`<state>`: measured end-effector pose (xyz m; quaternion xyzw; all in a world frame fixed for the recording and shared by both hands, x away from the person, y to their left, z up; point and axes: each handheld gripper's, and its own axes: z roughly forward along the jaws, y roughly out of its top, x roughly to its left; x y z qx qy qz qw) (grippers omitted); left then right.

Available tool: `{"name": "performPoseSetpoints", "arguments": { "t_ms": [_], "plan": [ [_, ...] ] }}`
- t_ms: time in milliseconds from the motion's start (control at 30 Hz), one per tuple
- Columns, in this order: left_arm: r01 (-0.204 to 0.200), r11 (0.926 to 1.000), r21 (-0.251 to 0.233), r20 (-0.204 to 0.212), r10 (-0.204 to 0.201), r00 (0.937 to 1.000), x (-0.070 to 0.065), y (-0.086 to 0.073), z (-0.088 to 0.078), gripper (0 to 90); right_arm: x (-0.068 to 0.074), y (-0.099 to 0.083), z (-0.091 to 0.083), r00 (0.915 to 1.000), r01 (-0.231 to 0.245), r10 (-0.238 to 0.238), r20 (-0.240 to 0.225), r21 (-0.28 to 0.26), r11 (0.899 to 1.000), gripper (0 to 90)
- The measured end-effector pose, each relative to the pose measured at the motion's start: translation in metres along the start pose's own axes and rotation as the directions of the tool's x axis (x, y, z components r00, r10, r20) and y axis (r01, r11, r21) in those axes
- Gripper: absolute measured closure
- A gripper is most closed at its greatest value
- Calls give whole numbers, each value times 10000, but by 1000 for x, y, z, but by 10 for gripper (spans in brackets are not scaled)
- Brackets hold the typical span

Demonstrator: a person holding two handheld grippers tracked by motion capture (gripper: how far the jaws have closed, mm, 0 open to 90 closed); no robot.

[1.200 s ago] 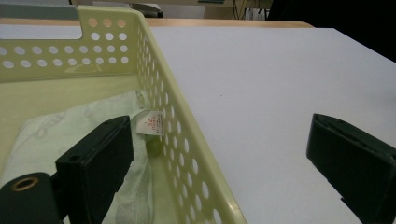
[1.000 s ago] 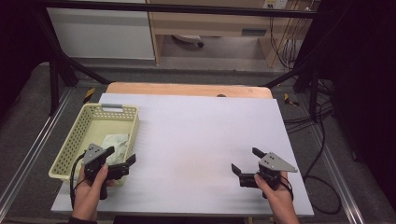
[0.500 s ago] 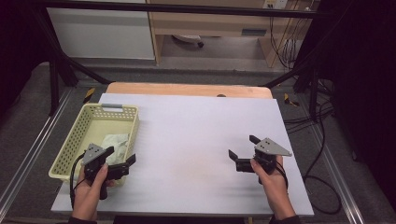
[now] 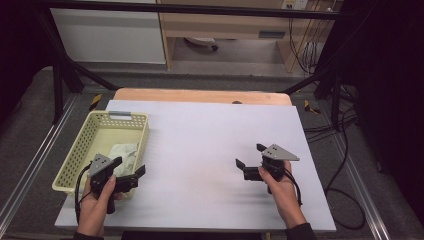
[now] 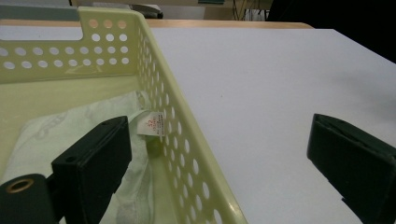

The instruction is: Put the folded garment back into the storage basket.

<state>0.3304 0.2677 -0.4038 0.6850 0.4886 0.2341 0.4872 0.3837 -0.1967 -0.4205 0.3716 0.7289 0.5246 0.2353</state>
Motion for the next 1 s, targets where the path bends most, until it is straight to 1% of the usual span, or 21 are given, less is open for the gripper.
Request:
{"name": "performPoseSetpoints", "arguments": {
  "t_ms": [133,267,367,467,600,700,733,833,933,1000],
  "plan": [
    [-13,10000,-6,-13,13,10000,0,0,0,64,7,-5,5,9995,-19,26,-308,253,9997,31],
    [-50,10000,-12,-18,50,10000,-1,0,0,64,12,-9,9,9989,85,-62,-470,485,9988,30],
    [-68,10000,-41,9,68,10000,-2,1,-1,64,15,-11,10,9987,148,-115,-495,664,9977,30],
    [-198,9998,3,20,198,9998,-4,1,-1,64,18,-13,11,9986,297,-254,-454,982,9947,29],
    [-347,9994,12,136,346,9993,-7,2,-1,64,20,-15,10,9981,449,-389,-477,1304,9904,29],
    [-372,9990,-253,190,377,9991,-9,4,-3,66,21,-17,9,9978,574,-508,-434,1670,9843,29],
    [-386,9987,-343,213,393,9990,-10,5,-4,66,22,-18,9,9977,581,-511,-450,1718,9834,29],
    [-413,9978,-524,341,431,9985,-12,7,-6,66,23,-21,5,9977,435,-333,-584,1830,9822,29],
    [-497,9973,-532,558,526,9971,-16,9,-6,66,25,-24,2,9979,385,-272,-592,1979,9795,29],
    [-619,9962,-609,712,662,9953,-20,10,-7,66,25,-25,1,9981,347,-236,-572,2029,9786,29]
  ]
}}
